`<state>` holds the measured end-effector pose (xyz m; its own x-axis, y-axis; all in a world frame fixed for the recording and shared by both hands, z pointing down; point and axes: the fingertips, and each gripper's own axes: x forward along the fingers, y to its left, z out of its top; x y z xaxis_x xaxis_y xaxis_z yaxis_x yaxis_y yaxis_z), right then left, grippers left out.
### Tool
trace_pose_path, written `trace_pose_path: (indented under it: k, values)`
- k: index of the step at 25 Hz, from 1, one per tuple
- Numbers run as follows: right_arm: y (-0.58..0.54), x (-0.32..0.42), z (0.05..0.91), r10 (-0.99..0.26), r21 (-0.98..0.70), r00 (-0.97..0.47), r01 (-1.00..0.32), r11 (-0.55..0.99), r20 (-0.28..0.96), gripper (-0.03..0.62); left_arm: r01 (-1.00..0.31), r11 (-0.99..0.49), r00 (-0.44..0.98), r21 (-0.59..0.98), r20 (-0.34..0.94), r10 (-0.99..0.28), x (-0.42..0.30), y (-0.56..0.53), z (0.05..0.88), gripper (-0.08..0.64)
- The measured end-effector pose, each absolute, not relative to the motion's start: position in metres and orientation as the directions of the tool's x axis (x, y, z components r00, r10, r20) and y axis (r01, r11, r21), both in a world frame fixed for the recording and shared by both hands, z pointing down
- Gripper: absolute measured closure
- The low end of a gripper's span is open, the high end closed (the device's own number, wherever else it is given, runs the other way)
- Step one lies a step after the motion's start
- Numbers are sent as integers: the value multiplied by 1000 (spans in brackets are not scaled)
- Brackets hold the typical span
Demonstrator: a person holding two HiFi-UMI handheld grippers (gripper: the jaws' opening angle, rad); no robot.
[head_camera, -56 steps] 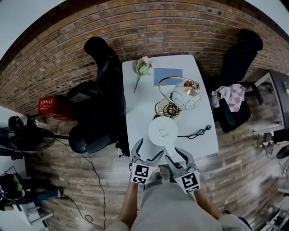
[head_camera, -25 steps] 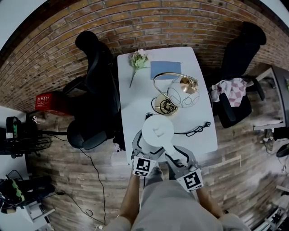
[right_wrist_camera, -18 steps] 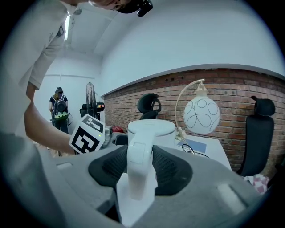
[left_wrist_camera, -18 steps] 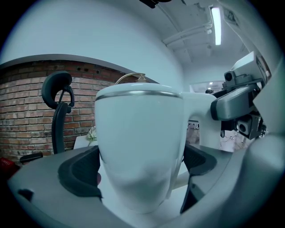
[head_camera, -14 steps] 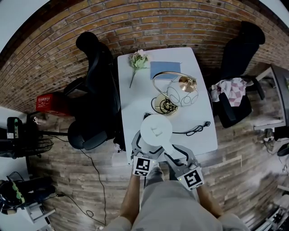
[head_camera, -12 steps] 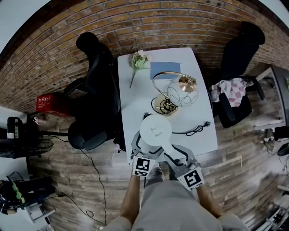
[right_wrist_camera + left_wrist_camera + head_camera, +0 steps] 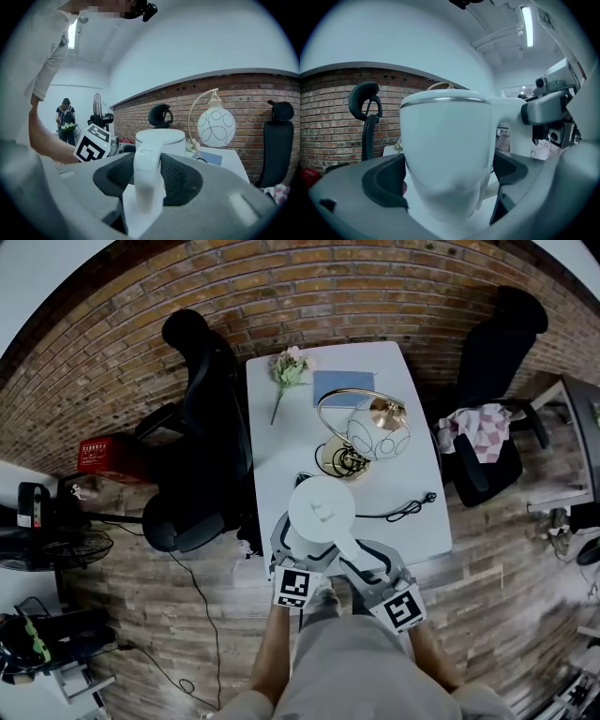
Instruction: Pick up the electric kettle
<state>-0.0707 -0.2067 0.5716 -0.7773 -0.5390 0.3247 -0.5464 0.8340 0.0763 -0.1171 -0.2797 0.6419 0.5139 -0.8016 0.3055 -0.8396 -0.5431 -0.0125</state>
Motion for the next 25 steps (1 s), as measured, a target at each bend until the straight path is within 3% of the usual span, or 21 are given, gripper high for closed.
trace_pose_path:
  k: [25]
  values:
    - [-174,-56,525,-616,136,-744,-603,786,258,417,-792,-607,575,-69,249,-779,-97,-257,586,-12]
